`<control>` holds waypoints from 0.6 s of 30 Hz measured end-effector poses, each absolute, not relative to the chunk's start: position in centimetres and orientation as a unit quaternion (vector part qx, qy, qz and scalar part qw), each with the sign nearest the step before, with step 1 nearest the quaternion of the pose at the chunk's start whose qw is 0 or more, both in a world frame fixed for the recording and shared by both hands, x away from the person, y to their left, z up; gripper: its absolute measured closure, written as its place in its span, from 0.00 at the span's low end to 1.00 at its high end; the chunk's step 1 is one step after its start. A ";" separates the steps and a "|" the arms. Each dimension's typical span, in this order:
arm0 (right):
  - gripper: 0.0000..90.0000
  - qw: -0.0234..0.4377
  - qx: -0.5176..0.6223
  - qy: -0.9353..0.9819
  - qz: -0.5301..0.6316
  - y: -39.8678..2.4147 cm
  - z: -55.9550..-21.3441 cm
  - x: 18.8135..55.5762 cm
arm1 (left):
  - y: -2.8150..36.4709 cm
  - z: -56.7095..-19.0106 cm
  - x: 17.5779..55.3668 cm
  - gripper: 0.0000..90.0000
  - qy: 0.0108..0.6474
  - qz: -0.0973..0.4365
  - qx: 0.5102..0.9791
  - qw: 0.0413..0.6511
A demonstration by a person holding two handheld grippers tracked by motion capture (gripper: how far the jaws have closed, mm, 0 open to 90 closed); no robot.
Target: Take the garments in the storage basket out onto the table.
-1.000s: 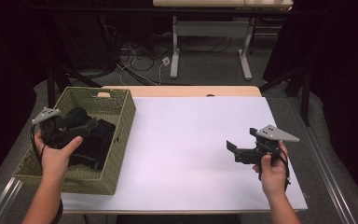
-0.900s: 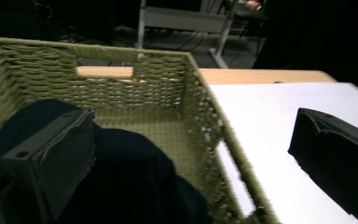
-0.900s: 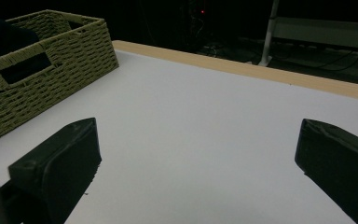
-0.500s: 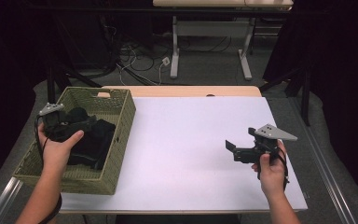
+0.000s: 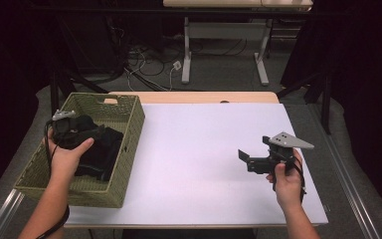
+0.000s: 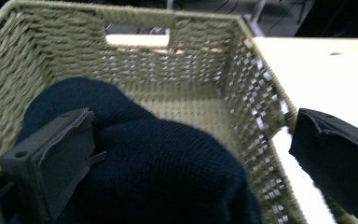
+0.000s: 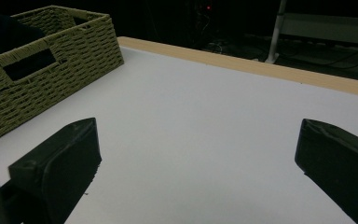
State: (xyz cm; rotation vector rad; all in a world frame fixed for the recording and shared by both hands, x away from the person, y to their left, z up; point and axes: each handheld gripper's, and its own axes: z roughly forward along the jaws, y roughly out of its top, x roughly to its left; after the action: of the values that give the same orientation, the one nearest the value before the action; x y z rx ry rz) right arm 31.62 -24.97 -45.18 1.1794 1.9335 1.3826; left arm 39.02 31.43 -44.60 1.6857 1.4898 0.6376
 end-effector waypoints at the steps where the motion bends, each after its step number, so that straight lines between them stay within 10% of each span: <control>1: 0.00 0.241 0.432 0.707 0.506 -24.9 -45.2 31.6 | 31.5 -44.8 39.0 0.00 0.588 0.252 0.665 0.386; 18: 0.00 0.234 0.431 0.714 0.500 -24.7 -45.8 31.6 | 33.6 -47.5 40.4 0.00 0.637 0.224 0.660 0.330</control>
State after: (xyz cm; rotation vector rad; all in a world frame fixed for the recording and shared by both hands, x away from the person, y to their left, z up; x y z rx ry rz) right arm 31.63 -24.73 -45.76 1.1835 1.9594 1.3719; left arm 40.41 33.61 -47.47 1.7252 1.6667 0.5868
